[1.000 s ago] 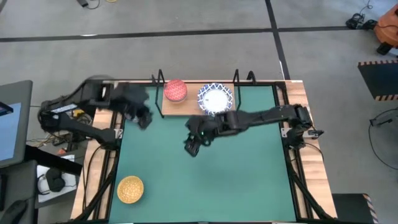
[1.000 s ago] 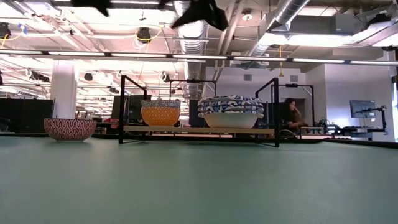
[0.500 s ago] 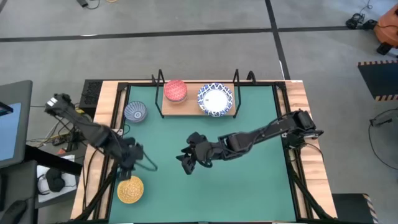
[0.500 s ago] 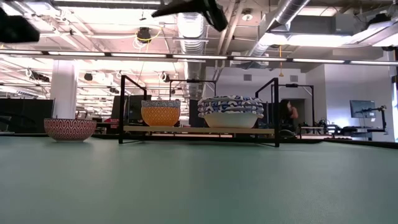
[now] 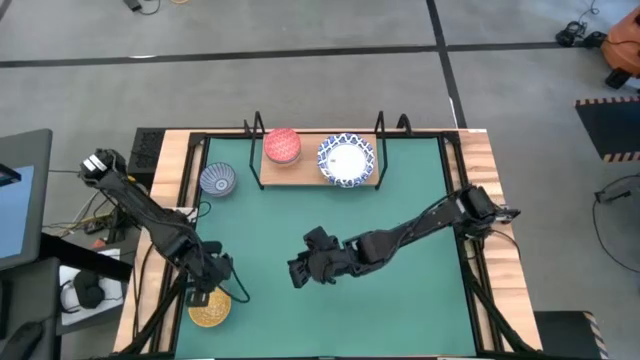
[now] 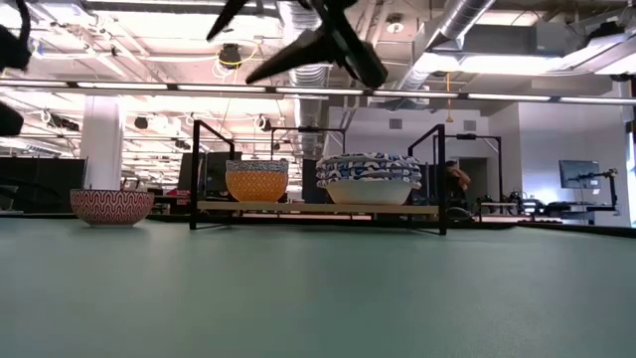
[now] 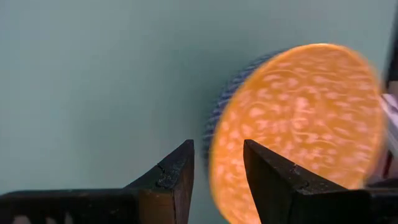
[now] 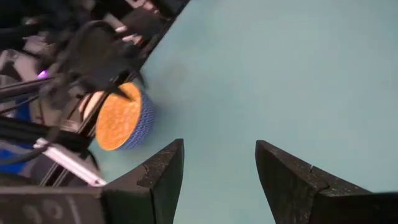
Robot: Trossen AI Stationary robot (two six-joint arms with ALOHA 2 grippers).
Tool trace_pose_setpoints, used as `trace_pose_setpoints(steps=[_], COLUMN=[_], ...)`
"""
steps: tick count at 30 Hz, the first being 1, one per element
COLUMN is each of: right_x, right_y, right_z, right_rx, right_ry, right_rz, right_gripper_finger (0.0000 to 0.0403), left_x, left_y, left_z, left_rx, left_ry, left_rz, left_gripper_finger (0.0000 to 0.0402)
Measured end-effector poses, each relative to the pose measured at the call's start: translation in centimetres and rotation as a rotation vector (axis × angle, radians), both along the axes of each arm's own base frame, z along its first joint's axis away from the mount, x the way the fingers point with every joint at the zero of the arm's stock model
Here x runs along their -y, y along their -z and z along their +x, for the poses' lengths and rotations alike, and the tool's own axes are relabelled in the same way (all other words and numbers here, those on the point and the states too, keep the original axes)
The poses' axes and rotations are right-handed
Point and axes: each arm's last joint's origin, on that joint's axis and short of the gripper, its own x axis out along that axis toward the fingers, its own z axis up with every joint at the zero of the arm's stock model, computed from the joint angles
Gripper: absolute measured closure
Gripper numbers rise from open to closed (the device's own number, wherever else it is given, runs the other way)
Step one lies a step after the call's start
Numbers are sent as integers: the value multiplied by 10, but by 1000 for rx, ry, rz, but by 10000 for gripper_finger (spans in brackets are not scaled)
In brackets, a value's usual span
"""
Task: Place and stack bowls onto a shelf
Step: Stack the yellow bowl on top of the red bowl on the shelf
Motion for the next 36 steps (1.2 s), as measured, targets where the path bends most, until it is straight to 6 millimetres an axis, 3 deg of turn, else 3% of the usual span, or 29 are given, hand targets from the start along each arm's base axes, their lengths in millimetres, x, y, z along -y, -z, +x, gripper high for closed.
trace_pose_setpoints(steps=[5, 11, 14, 18, 23, 28, 36], right_x=[-10, -11, -14, -14, -4, 8, 20], right_y=[-2, -5, -11, -30, -62, -116, -179], right_z=[-3, -5, -8, -17, -37, -51, -68], right_rx=[14, 17, -3, -74, -230, -201, -145], right_ry=[-6, 7, -1, -14, -44, -124, -337], right_rz=[6, -3, -12, -46, -122, -177, -379], right_gripper_finger=[179, 197, 218, 253, 292, 312, 327], left_x=[-1, -1, -3, -6, -17, -50, -134], left_y=[15, 21, 19, 7, -23, -57, -105], left_z=[-1, 2, 6, 18, 40, 68, 94], left_rx=[-52, -60, -29, 32, 149, 282, 424], left_ry=[-41, -43, -66, -84, -125, -244, -663], left_rz=[30, 50, 56, 56, 118, 215, 329], left_gripper_finger=[291, 385, 394, 397, 399, 399, 400])
